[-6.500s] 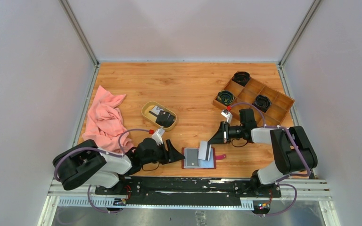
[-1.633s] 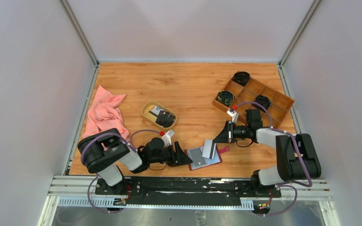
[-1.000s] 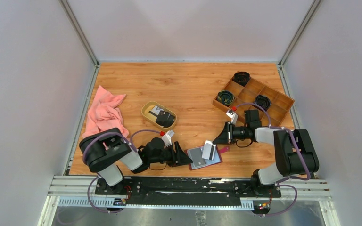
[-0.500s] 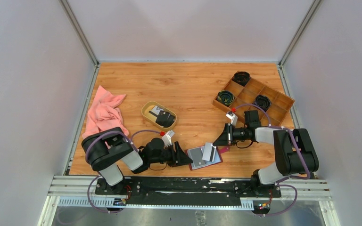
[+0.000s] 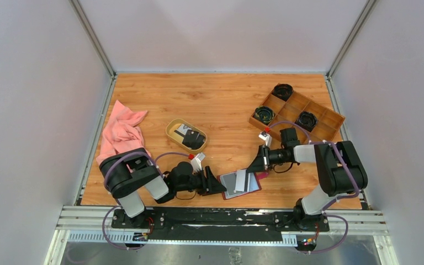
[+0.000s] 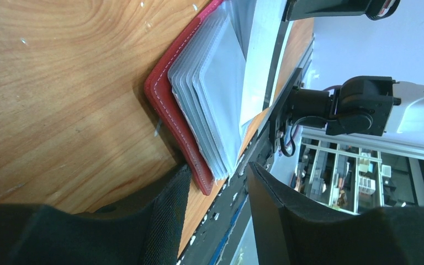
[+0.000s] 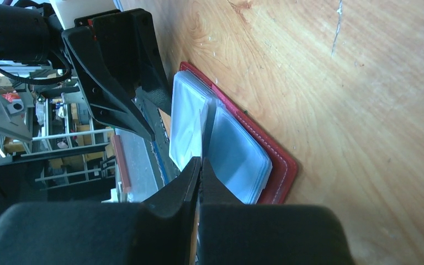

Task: Put the credit cards into the card holder
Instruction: Insert the credit card into the card holder.

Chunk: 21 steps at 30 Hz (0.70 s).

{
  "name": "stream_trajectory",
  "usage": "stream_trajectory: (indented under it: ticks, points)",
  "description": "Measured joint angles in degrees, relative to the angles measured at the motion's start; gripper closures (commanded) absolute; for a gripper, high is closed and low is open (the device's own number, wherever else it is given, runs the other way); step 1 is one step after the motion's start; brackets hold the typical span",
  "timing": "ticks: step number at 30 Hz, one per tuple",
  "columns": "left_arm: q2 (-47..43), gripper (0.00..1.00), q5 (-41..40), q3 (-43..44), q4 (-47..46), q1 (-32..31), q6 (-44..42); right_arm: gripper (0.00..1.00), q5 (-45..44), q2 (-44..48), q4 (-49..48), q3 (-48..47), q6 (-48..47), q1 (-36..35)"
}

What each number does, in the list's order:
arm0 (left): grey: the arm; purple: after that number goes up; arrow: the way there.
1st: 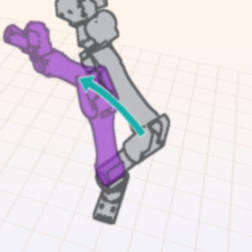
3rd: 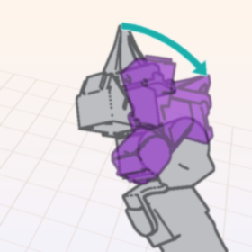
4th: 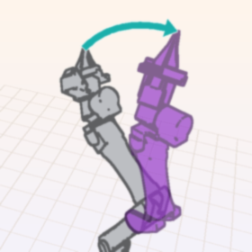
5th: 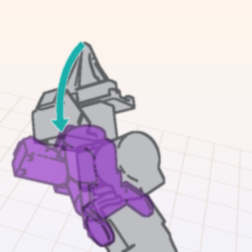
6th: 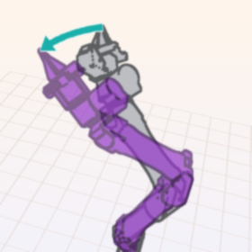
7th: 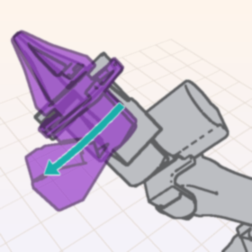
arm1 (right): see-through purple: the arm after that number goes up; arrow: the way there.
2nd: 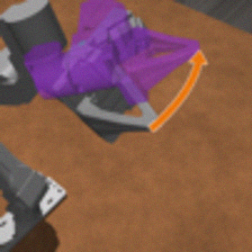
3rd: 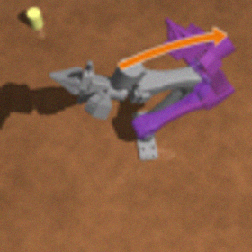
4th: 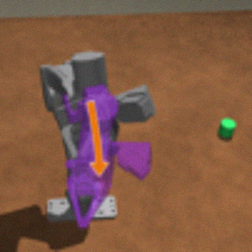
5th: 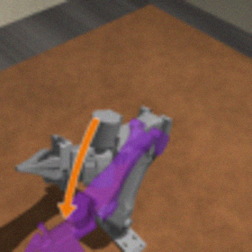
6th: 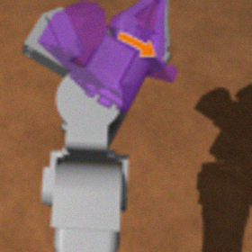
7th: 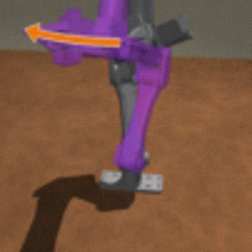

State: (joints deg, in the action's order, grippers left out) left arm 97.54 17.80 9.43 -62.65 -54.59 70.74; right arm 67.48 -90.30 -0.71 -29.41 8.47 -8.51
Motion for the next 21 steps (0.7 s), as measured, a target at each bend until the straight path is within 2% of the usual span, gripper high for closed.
stream_trajectory:
  ticks: [10, 21]
  points:
    - [1.38, 0.50, 0.00, -0.37, -2.16, 0.00, 0.96, 1.00, 1.79, -7.17, 4.63, -4.28, -3.34, -1.38]
    - [5.62, 0.52, 0.61, -0.52, -7.85, 0.00, 2.27, 1.00, 2.78, -7.28, 9.38, -5.09, -8.17, -2.54]
